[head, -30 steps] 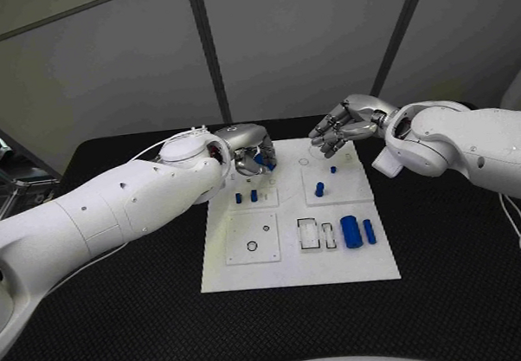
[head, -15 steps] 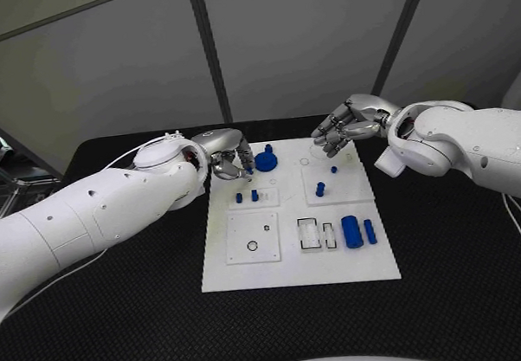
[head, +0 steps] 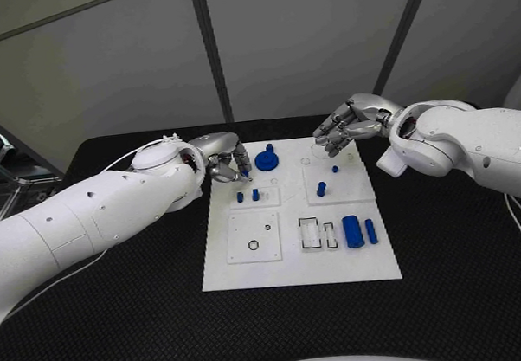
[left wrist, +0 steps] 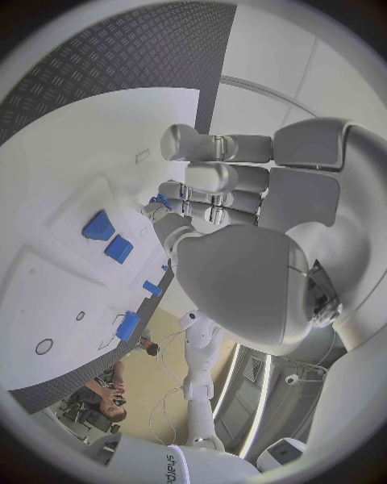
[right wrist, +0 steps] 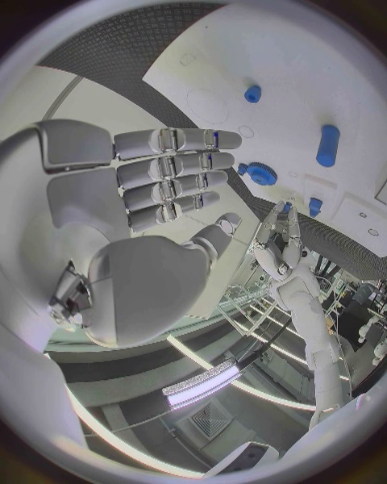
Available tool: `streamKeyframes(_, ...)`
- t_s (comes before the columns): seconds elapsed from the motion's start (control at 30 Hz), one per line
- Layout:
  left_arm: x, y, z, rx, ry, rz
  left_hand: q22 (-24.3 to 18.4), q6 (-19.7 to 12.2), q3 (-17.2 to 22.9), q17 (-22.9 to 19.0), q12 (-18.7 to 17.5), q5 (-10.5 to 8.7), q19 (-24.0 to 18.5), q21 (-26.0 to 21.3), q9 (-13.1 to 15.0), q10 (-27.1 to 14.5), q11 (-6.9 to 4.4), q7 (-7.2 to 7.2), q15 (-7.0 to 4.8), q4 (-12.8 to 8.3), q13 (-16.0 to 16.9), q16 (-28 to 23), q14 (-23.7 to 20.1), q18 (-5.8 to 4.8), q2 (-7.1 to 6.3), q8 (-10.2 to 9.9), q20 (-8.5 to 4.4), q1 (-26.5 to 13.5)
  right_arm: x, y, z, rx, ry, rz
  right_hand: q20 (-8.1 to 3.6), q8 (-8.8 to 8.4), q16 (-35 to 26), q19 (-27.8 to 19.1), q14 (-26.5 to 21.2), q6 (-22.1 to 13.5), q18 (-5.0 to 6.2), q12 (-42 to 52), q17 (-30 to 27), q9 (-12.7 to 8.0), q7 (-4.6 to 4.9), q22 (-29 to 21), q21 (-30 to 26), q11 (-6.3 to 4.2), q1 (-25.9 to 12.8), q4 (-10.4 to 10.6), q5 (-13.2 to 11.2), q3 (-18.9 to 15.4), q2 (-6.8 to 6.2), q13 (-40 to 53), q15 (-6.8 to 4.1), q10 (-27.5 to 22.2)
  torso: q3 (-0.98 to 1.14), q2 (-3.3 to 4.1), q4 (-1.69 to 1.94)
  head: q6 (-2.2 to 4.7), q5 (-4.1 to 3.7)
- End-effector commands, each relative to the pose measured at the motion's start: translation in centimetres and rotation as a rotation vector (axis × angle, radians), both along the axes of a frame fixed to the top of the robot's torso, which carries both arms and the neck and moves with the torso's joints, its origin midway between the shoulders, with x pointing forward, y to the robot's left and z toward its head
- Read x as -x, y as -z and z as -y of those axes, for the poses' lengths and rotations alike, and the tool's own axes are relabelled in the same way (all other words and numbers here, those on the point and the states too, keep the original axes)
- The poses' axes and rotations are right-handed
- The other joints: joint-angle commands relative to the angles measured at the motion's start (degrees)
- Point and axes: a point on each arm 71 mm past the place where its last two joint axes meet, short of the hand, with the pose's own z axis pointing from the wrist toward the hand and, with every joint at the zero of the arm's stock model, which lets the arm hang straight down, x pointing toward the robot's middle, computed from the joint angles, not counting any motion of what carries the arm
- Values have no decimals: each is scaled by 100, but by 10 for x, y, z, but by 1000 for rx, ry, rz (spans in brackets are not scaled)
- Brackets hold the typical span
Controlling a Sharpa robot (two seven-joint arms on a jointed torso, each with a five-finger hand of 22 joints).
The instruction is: Assemble the parts on the task board
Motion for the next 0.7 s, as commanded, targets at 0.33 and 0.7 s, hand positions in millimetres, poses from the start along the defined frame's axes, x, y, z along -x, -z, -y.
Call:
streamKeyframes(0.33,0,4,5,-2,4,-26,101,39,-44,-17,-45,-18,21,28,4,42,1,16,9,4,-7,26,18,-362,-27,-29,20,-57,0,-2,-2,-6,-7,10,1,7,-4,56,0,37,22,-10,-6,7,20,-7,-29,-25,-7,-30,21,-10,16,0,-22,3,-2,4,-2,-18,-12)
streamKeyframes(0.7,2,7,10,0,19,-35,102,37,-46,-27,-50,-18,19,25,2,46,2,18,12,2,-8,23,14,-362,-31,-33,22,-58,0,-2,-2,-6,-8,9,1,7,-4,56,0,37,22,-10,-6,7,20,-7,-29,-25,-7,-30,21,-10,16,0,-22,3,2,1,-5,-25,-21)
